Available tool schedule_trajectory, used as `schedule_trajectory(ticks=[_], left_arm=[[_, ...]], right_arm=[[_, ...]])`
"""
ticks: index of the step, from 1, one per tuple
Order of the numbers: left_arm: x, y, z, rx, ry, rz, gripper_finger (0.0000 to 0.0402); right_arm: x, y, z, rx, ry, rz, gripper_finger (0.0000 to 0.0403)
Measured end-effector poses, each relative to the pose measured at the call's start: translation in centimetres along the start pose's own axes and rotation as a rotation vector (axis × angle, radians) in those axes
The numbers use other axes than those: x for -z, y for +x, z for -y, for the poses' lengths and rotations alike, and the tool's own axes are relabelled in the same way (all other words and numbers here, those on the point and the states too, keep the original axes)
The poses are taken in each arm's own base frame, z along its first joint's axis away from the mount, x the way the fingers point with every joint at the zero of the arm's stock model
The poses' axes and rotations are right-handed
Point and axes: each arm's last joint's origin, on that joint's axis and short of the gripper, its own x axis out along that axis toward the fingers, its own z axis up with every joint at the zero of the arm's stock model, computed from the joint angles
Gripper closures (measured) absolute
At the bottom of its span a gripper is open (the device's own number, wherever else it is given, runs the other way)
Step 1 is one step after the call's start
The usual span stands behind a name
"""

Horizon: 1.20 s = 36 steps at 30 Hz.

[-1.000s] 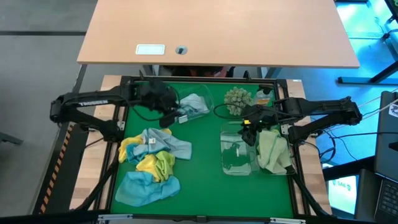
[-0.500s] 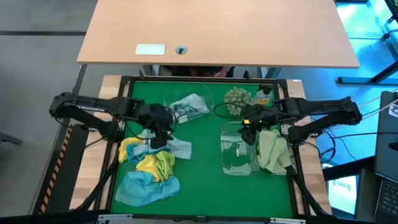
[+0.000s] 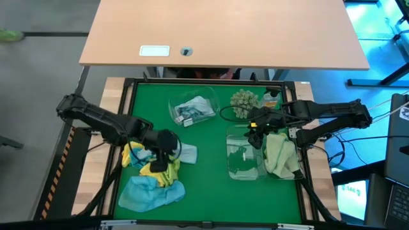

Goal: Sort microfiber towel by color & place in baskets
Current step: Put the green towel into the bottom right transparent bin

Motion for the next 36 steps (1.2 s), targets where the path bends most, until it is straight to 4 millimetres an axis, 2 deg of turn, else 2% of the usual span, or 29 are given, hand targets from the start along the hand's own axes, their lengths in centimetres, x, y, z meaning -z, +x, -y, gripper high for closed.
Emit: schedule_trajectory(ticks=[6,14,28,36], left_arm=[[0.9,2.3,1.8,-0.001,0.096,-0.087,0.0211],[1.7,4.7,3.0,-0.070,0.318,-0.146,0.0211],[2.2,7.9,3.1,-0.090,0.517,-0.260,0.0211],[2.7,9.9,2.9,-0.064,0.532,-0.366,0.0214]], right_arm=[[0.0,0.0,0.0,0.000,0.000,0.000,0.0208],[0.0,0.0,0.0,0.000,0.000,0.000,0.0208],[0.0,0.0,0.0,0.000,0.000,0.000,0.0208],[0.0,0.0,0.0,-0.001,0.000,0.000,0.0208]])
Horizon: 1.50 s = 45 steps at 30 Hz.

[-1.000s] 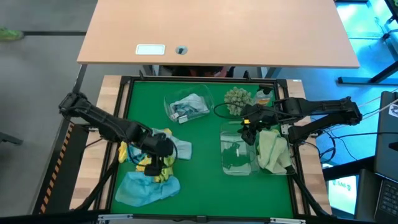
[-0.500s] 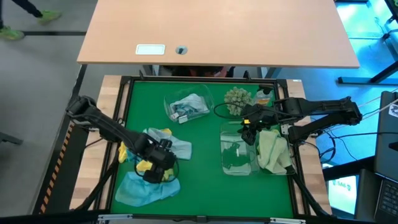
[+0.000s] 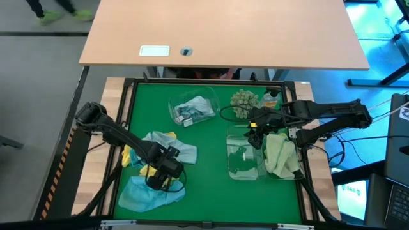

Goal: Sort microfiber towel by color & place in baskets
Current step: Put the green towel into the bottom right transparent bin

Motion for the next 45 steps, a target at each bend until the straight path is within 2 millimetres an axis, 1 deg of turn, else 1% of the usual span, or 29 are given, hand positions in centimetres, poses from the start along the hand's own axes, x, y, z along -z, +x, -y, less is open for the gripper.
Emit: schedule_trajectory(ticks=[2,5,11,12,15,18,21,25,30,34,38,41,45], left_arm=[[-0.1,0.4,0.0,0.004,-0.001,-0.015,0.0226],[-0.1,0.5,0.0,-0.004,-0.001,-0.017,0.0262],[-0.1,0.3,-0.1,-0.010,-0.055,-0.005,0.0375],[-0.1,0.2,-0.1,-0.010,-0.071,-0.005,0.0388],[-0.1,0.1,-0.1,-0.005,-0.110,-0.004,0.0392],[-1.0,-0.8,-0.3,-0.011,-0.134,0.041,0.0396],[-2.3,-2.4,-0.9,-0.045,-0.161,0.111,0.0397],[-4.1,-5.0,-2.0,-0.114,-0.177,0.220,0.0398],[-5.7,-8.0,-3.7,-0.230,-0.224,0.337,0.0398],[-6.3,-9.8,-5.4,-0.340,-0.242,0.393,0.0399],[-6.8,-10.9,-7.0,-0.386,-0.262,0.455,0.0399],[-7.1,-11.4,-8.1,-0.402,-0.296,0.514,0.0399],[-7.5,-11.9,-9.4,-0.419,-0.336,0.589,0.0399]], right_arm=[[0.0,0.0,0.0,0.000,0.000,0.000,0.0208],[0.0,0.0,0.0,0.000,0.000,0.000,0.0208],[0.0,0.0,0.0,-0.001,0.000,-0.001,0.0208],[0.0,0.0,0.0,-0.001,0.000,-0.001,0.0208],[-0.1,0.0,0.0,-0.005,0.000,0.005,0.0208],[-0.4,0.0,-0.2,-0.026,0.004,0.038,0.0208],[-0.8,-0.1,-0.5,-0.056,-0.019,0.086,0.0208],[-1.4,-0.2,-1.0,-0.108,-0.071,0.141,0.0208],[-1.9,-0.1,-1.5,-0.161,-0.136,0.189,0.0208],[-2.0,0.6,-3.0,-0.194,-0.254,0.220,0.0208],[-2.0,1.5,-5.1,-0.215,-0.387,0.284,0.0208],[-2.0,2.2,-6.5,-0.158,-0.437,0.362,0.0208],[-1.9,3.2,-7.6,-0.041,-0.511,0.414,0.0208]])
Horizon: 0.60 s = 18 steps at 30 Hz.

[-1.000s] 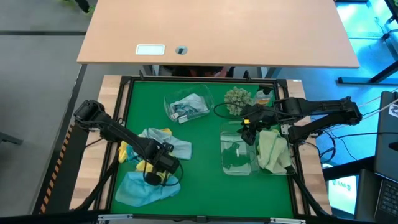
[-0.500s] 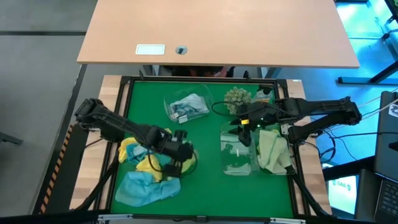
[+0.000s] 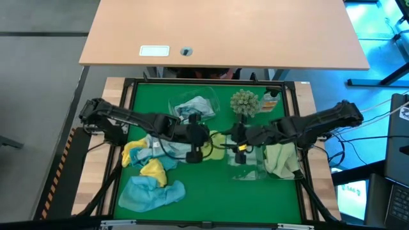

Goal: Sort microfiber towel by color & place in baskets
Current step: Put the green towel into the bottom right transparent bin

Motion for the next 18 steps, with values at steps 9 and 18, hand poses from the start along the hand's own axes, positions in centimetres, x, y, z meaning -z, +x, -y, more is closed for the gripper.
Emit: schedule_trajectory(ticks=[9,18], left_arm=[[-1.8,0.3,-1.6,-0.013,-0.082,0.161,0.0399],[-2.4,0.2,-1.2,0.068,-0.097,0.219,0.0399]], right_arm=[[1.1,2.7,-0.8,0.158,-0.117,-0.080,0.0208],[1.7,4.2,-0.9,0.318,-0.152,-0.103,0.0208]])
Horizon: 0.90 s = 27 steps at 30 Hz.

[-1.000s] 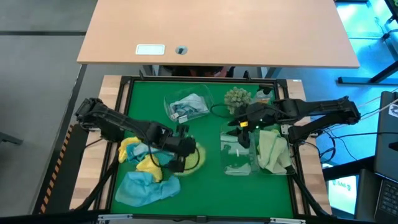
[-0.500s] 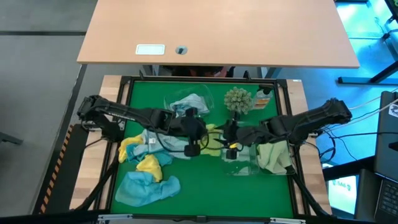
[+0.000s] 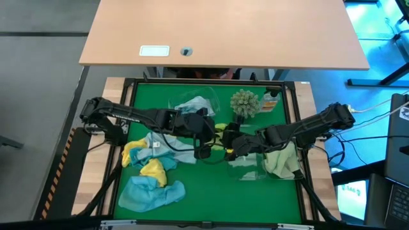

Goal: Sort microfiber towel by color & place in baskets
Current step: Put the green towel into the bottom right transparent bin

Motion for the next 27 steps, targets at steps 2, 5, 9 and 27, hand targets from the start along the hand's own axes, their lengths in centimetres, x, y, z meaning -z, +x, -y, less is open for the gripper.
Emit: schedule_trajectory(ticks=[2,5,9,27], left_arm=[[0.0,0.0,0.2,0.007,0.002,0.003,0.0398],[0.0,-0.1,0.4,0.012,0.005,0.002,0.0398],[0.0,-0.1,0.4,0.014,0.005,0.005,0.0398],[0.1,-0.4,0.4,0.018,0.010,-0.019,0.0293]], right_arm=[[0.0,0.1,0.0,0.004,0.000,0.000,0.0208],[0.0,0.1,-0.1,0.004,0.001,0.002,0.0220],[-0.2,0.1,-0.1,0.005,0.013,0.022,0.0271],[-1.5,-2.9,1.7,-0.133,-0.020,-0.150,0.0393]])
